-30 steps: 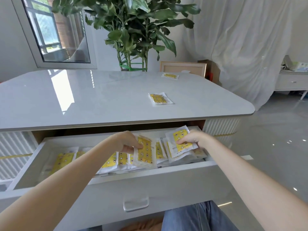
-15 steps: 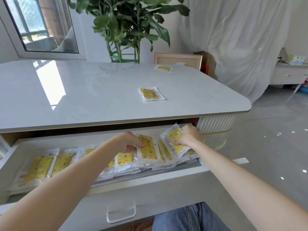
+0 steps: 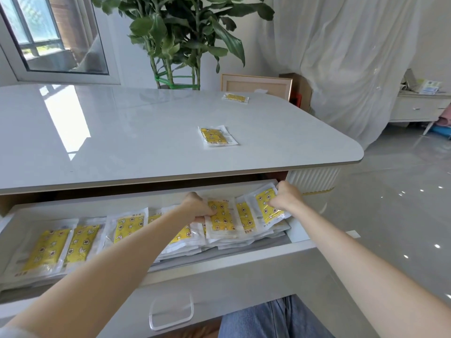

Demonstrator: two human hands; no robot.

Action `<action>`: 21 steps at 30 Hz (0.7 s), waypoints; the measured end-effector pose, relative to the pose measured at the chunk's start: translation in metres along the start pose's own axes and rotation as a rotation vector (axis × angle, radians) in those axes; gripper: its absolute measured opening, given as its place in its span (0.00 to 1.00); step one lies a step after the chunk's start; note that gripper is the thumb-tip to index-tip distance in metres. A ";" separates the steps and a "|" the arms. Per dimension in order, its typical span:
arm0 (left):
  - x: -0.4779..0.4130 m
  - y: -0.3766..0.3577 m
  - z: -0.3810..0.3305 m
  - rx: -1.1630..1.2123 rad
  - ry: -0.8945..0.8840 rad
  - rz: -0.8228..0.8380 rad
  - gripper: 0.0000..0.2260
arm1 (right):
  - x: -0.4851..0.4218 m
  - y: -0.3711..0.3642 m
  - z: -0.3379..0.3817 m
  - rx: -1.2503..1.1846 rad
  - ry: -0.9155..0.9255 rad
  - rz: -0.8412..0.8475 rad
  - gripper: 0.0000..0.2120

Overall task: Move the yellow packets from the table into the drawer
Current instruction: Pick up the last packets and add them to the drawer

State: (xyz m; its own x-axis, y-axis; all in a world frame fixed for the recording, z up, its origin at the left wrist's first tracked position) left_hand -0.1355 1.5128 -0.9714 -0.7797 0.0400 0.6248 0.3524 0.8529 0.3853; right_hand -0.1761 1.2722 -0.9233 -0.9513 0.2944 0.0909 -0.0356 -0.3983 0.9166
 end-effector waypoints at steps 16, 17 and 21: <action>0.032 -0.056 -0.014 -1.240 -0.648 -0.038 0.41 | 0.018 -0.037 0.037 0.315 0.402 0.380 0.43; 0.028 -0.059 -0.013 -1.260 -0.642 -0.038 0.40 | 0.021 -0.042 0.035 0.356 0.395 0.435 0.45; 0.020 -0.067 -0.016 -1.269 -0.629 -0.013 0.39 | 0.022 -0.047 0.029 0.430 0.402 0.461 0.43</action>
State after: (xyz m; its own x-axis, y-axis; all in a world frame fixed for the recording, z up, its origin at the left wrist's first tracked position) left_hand -0.1663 1.4483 -0.9733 -0.7649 0.5447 0.3439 0.2997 -0.1717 0.9385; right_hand -0.1868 1.3223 -0.9533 -0.8822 -0.1934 0.4293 0.4385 -0.0055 0.8987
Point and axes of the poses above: each hand's wrist, its own x-axis away from the middle knuckle, its own y-axis out of the back of the hand, z = x × y, the point moved 8 cm from there along -x, towards the middle knuckle, and after that the axes turned 11 degrees about y, right-handed, at the moved point
